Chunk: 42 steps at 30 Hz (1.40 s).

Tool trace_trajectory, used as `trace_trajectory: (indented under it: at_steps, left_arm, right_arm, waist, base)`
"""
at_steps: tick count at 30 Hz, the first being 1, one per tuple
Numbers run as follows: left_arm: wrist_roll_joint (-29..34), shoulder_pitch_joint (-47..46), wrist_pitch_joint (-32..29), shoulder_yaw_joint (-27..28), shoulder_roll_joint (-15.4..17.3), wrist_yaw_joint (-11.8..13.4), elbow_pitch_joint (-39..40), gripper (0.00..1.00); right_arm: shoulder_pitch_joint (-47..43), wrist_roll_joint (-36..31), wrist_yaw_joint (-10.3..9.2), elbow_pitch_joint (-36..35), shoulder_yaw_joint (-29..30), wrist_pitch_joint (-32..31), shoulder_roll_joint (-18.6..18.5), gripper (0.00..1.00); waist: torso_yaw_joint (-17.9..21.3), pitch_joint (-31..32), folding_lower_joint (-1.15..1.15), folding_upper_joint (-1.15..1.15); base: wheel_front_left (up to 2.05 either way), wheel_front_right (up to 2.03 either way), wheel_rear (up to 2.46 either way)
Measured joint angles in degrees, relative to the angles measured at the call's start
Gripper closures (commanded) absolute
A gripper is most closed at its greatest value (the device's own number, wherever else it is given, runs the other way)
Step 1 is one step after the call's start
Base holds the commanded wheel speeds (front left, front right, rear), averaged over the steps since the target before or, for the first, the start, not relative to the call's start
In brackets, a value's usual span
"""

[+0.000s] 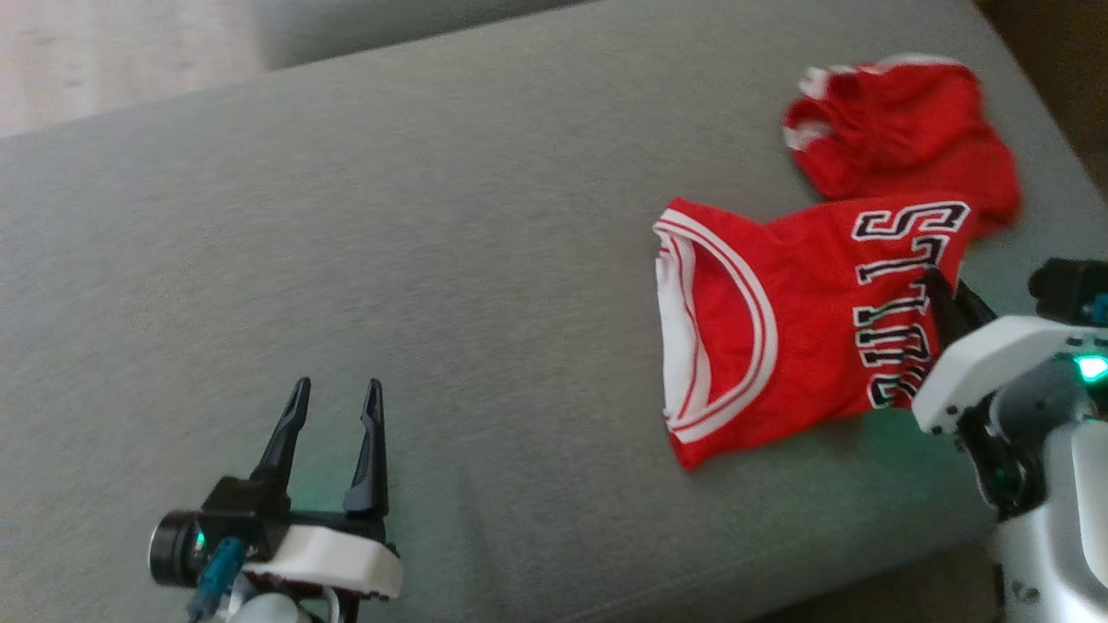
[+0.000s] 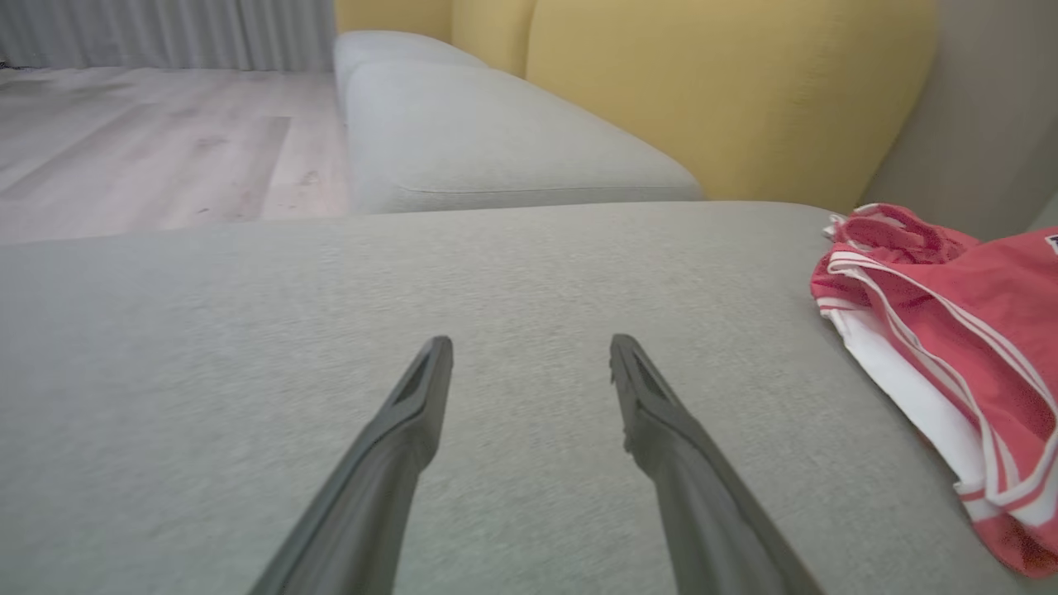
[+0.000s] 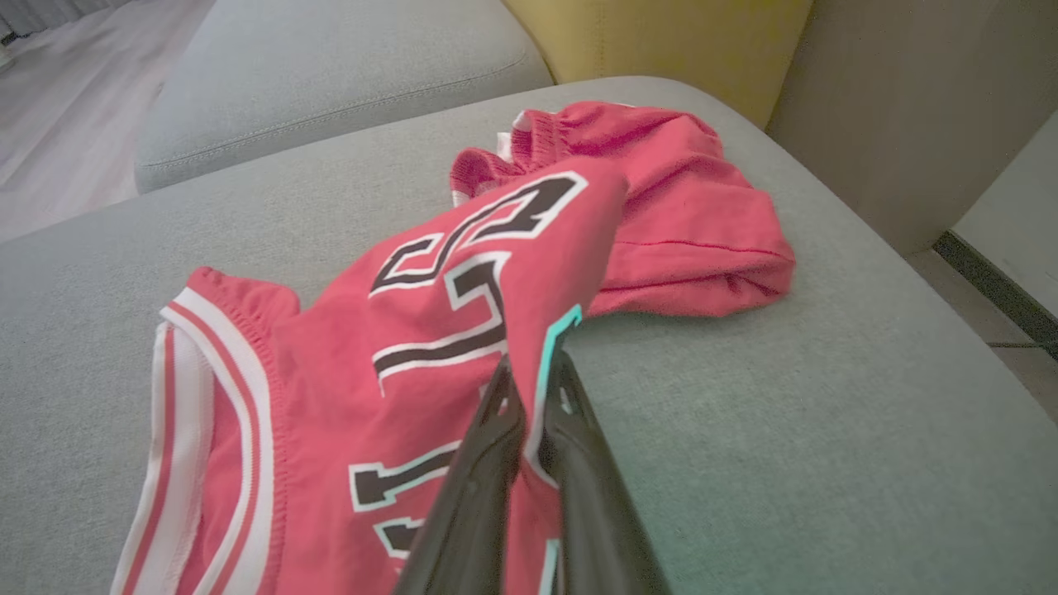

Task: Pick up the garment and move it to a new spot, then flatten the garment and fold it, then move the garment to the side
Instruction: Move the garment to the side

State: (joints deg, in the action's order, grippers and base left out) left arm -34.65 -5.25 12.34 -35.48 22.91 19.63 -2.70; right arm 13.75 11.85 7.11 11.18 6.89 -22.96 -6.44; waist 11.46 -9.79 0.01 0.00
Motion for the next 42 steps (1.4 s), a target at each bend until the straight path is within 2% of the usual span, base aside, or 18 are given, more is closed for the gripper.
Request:
trace_trajectory:
  at_steps: [2, 5, 10, 18, 24, 30, 40, 41, 42]
  left_arm:
    - [0.1, -1.3, -0.8, -0.1, 0.2, 0.0, 0.3, 0.0]
    - [0.7, -2.0, -1.6, -0.2, 0.4, 0.0, 0.8, 0.0]
    - [0.9, -3.0, -2.2, -0.6, 0.6, 0.0, 1.0, 0.0]
    - [0.8, -2.8, -2.1, -1.1, 0.5, 0.4, 0.6, 0.0]
    - [0.8, -2.7, -1.3, -1.1, 0.5, 0.4, 0.2, 0.0]
    - [0.8, -2.7, -1.2, -1.1, 0.5, 0.3, 0.1, 0.0]
    - [0.9, -3.0, -1.7, -1.1, 1.6, 0.6, 1.2, 0.0]
    - [0.9, -3.1, -1.7, -1.1, 1.7, 0.6, 1.4, 0.0]
    - [1.1, -3.2, -1.8, -1.1, 1.7, 0.8, 1.5, 0.0]
  right_arm:
    - [1.0, 0.0, 0.0, 0.0, -0.8, 0.0, 0.2, 1.0]
    - [3.2, 0.0, 0.0, 0.2, -2.1, 0.0, 0.5, 1.0]
    - [6.7, 0.0, 0.0, 1.4, -3.7, 0.3, 0.4, 1.0]
    - [13.7, 0.3, 0.0, 3.5, -5.4, -1.1, -0.7, 1.0]
    - [23.5, 0.1, 0.0, 9.5, -4.1, -2.9, -2.8, 1.0]
    - [30.4, -2.4, 0.0, 15.1, 1.5, -2.8, -6.5, 1.0]
    - [31.5, -7.2, 0.0, 20.3, 14.3, -1.9, -10.4, 0.98]
    - [31.5, -8.0, 0.0, 21.0, 15.5, -1.4, -10.4, 0.29]
    - [31.5, -9.0, 0.0, 21.5, 16.5, -1.1, -10.4, 0.0]
  waist:
    - [3.9, -1.3, 0.0, 0.0]
    - [6.9, -2.6, 0.0, 0.0]
    - [8.8, -4.4, 0.01, 0.0]
    - [5.5, -3.8, -0.01, 0.0]
    - [2.3, -3.7, 0.0, 0.0]
    - [-0.7, -4.9, 0.0, 0.0]
    - [-3.1, -8.6, 0.0, 0.0]
    - [-3.1, -9.0, 0.0, 0.0]
    - [-3.1, -9.3, 0.0, 0.0]
  base:
    - [0.0, 0.0, 0.0]
    - [0.0, 0.0, 0.0]
    - [0.0, 0.0, 0.0]
    - [0.0, 0.0, 0.0]
    - [0.0, 0.0, 0.0]
    - [0.0, 0.0, 0.0]
    - [0.0, 0.0, 0.0]
    - [0.0, 0.0, 0.0]
    - [0.0, 0.0, 0.0]
